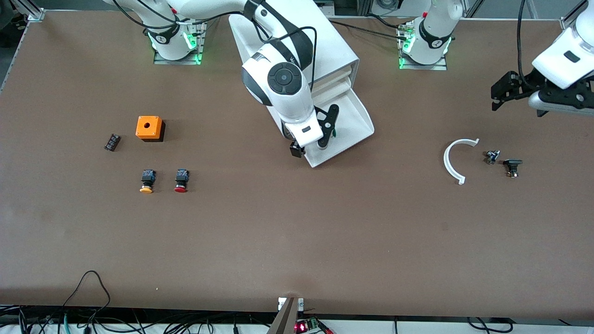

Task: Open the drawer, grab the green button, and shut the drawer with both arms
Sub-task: 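Reach the right gripper into the open drawer while the left gripper withdraws, then grasp the green push button in the drawer with the right gripper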

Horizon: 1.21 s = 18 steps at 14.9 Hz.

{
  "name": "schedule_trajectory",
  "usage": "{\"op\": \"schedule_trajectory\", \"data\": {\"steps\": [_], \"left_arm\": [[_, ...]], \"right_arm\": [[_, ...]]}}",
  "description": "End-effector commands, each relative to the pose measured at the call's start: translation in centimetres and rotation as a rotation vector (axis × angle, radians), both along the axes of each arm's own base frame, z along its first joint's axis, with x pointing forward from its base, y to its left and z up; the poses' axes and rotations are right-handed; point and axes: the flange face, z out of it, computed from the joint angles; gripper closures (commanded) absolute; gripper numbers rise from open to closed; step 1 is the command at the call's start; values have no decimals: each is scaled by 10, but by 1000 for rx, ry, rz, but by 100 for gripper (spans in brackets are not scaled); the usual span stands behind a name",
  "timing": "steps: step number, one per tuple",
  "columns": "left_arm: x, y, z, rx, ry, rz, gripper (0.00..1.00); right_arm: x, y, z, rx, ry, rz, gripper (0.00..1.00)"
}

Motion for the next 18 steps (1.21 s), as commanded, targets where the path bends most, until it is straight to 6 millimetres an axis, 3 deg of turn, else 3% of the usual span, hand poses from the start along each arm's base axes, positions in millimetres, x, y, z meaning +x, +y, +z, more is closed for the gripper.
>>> {"op": "schedule_trajectory", "data": {"steps": [1, 5, 11, 14, 16, 18], "left_arm": [[1, 14, -10, -32, -13, 40, 0], [0, 16, -11, -36, -8, 39, 0], [6, 19, -17, -34, 9, 46, 0], [9, 21, -19, -28, 13, 49, 0], [8, 40, -19, -31, 13, 80, 0], [10, 40, -15, -36, 2, 80, 0]], "right_arm": [[-2, 17, -6, 2, -60, 138, 0], [-25, 40, -12, 7, -71, 187, 0], [-45, 43, -43, -67, 14, 242, 0], [-45, 43, -69, -84, 35, 240, 0], [-51, 49, -76, -88, 33, 250, 0], [-51, 49, -79, -90, 35, 251, 0]]}}
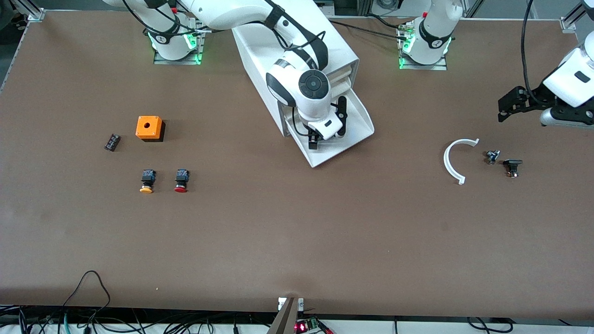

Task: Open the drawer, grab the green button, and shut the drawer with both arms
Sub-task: 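Grasp the green push button in the drawer with the right gripper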

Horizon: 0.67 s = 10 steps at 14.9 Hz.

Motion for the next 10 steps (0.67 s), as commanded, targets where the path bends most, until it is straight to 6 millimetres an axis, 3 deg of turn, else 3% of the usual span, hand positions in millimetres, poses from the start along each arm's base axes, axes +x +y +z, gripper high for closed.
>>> {"op": "schedule_trajectory", "data": {"steps": [1, 4, 6, 9, 10], "left_arm": [[3, 6, 8, -14, -19, 16, 0], [11, 9, 10, -13, -28, 22, 0], [12, 8, 11, -12, -30, 22, 0], [13, 8, 10, -12, -28, 21, 0], [13, 8, 10, -12, -28, 21, 0]], "right_arm": [[-1, 8, 0, -3, -16, 22, 0], [-1, 11, -4, 13, -25, 14, 0], [-3, 16, -8, 28, -38, 16, 6], [-5, 17, -15, 22, -37, 30, 21], [-4, 17, -15, 21, -41, 32, 30]]}}
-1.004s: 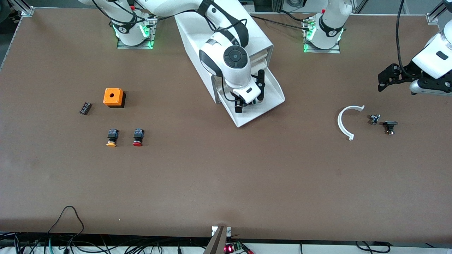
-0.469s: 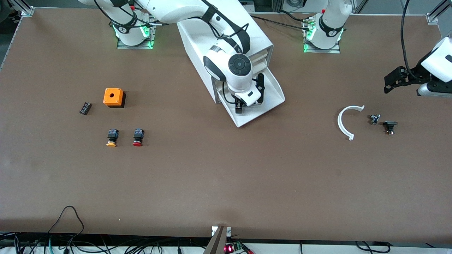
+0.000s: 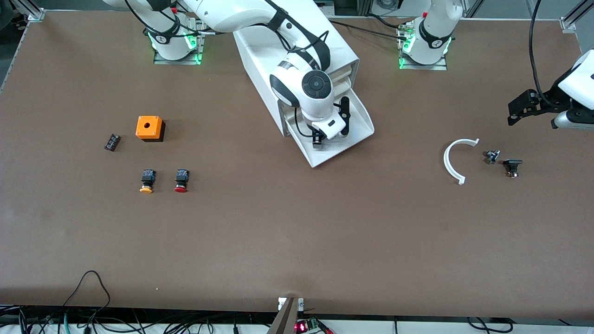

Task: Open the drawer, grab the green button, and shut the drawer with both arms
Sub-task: 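Grasp the green push button in the drawer with the right gripper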

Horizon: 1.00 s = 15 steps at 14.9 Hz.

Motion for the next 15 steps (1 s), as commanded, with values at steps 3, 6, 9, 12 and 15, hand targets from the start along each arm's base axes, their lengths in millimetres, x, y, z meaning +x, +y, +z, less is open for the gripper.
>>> {"op": "schedule_trajectory", "data": {"steps": [3, 6, 9, 12, 15], "left_arm": [[6, 2, 4, -12, -8, 10, 0], [12, 1, -3, -13, 0, 4, 0], [24, -10, -29, -4, 48, -21, 0], [23, -3, -33, -4, 92, -1, 0], [25, -4, -30, -13, 85, -8, 0]], "right_arm": [[-2, 9, -2, -20, -52, 46, 61], [0, 12, 11, -3, -68, 45, 80], [9, 15, 31, 28, -90, 25, 89], [29, 0, 80, 70, -121, -60, 90], [72, -45, 126, 102, -147, -232, 90]]}}
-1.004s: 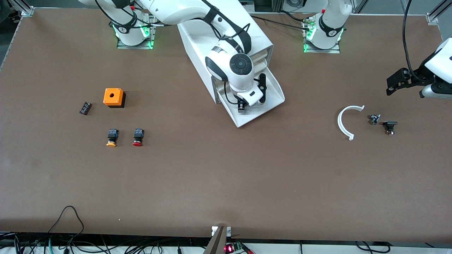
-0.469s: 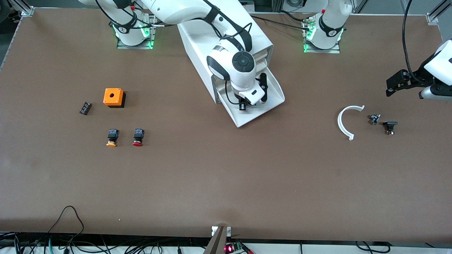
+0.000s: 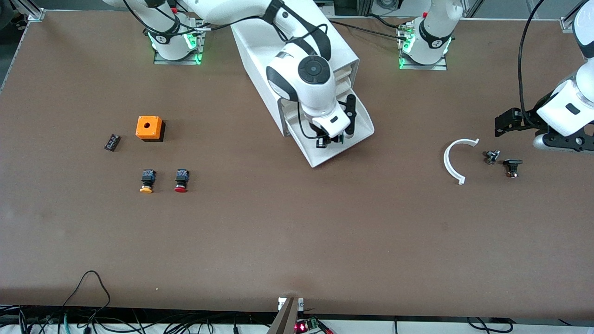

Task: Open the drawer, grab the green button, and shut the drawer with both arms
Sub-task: 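Lift the green button out with the right gripper while the left gripper approaches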

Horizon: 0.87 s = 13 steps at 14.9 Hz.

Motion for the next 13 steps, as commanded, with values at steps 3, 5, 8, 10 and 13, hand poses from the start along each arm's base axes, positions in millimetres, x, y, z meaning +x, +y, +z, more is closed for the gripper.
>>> {"op": "schedule_trajectory", "data": {"steps": [3, 5, 8, 10, 13], "left_arm": [[19, -1, -1, -77, -35, 8, 0], [20, -16, -2, -85, -40, -11, 0], [37, -29, -36, -104, -21, -5, 0], [42, -63, -72, -109, -33, -2, 0], [35, -104, -129, -115, -79, 89, 0]], "right_arm": [[75, -92, 61, 59, 0, -404, 90], [92, -128, 61, 48, 16, -563, 90], [116, -189, 52, 19, 51, -838, 90], [120, -234, 35, -60, 107, -927, 90], [117, -275, -11, -145, 170, -1117, 90]]}}
